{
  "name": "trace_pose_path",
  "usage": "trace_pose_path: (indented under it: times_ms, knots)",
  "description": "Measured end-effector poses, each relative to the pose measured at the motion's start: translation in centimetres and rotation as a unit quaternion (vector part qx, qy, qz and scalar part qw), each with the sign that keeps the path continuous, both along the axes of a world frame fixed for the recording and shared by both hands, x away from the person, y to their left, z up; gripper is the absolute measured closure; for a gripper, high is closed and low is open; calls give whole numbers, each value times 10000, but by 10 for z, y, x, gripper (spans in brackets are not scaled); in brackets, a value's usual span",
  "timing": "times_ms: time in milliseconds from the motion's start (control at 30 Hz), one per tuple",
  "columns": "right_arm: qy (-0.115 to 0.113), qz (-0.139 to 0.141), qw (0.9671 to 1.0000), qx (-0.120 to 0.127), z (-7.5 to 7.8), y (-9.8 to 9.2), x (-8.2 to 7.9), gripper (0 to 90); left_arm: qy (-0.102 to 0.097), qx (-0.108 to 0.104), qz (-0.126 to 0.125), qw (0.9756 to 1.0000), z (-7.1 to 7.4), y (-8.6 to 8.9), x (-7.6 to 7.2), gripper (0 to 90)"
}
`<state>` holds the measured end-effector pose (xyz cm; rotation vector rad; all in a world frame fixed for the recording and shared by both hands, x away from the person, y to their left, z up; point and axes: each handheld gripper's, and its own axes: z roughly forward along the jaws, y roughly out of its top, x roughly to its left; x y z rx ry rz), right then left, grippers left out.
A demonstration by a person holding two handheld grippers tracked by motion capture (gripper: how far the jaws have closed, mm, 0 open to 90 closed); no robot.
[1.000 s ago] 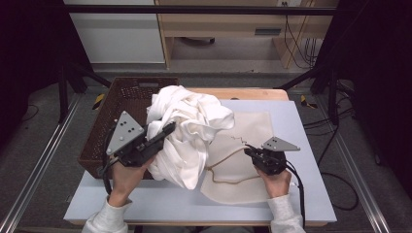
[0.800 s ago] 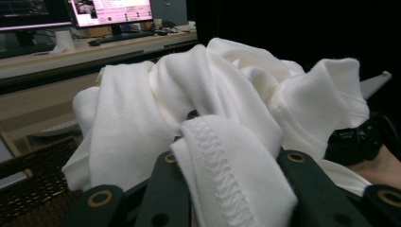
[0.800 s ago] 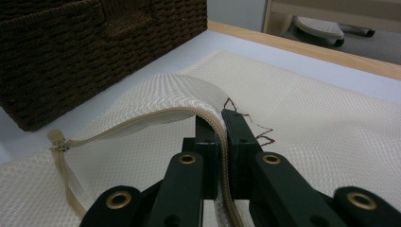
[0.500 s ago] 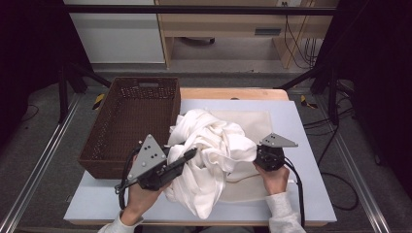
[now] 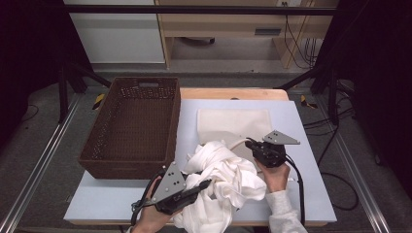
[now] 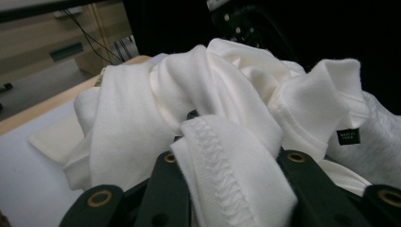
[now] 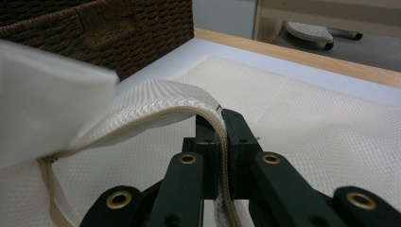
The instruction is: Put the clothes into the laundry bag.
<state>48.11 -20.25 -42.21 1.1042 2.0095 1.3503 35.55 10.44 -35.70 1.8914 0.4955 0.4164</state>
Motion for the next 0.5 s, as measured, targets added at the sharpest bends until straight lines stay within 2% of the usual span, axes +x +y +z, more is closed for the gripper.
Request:
trace_pose_path:
  times_ms: [33, 67, 133, 167, 333, 500]
  knots:
    - [0, 0, 10000, 0, 0, 0, 0, 858, 0, 0, 0, 10000, 0, 0, 0, 730]
    - [-12, -6, 10000, 8, 0, 0, 0, 858, 128, 23, -85, 9999, -9, -5, 3, 730]
    - [-16, -10, 10000, 1, 0, 1, 0, 859, 197, 110, -159, 9996, -15, -12, 5, 730]
    - [-16, -10, 10000, 1, 0, 1, 0, 859, 197, 110, -159, 9996, -15, -12, 5, 730]
    - [-45, -7, 10000, -29, -1, 2, -1, 859, 291, 327, -393, 9983, -26, -35, 8, 730]
    - [-61, -12, 10000, 10, -1, 2, -1, 859, 422, 460, -434, 9971, -33, -50, 15, 729]
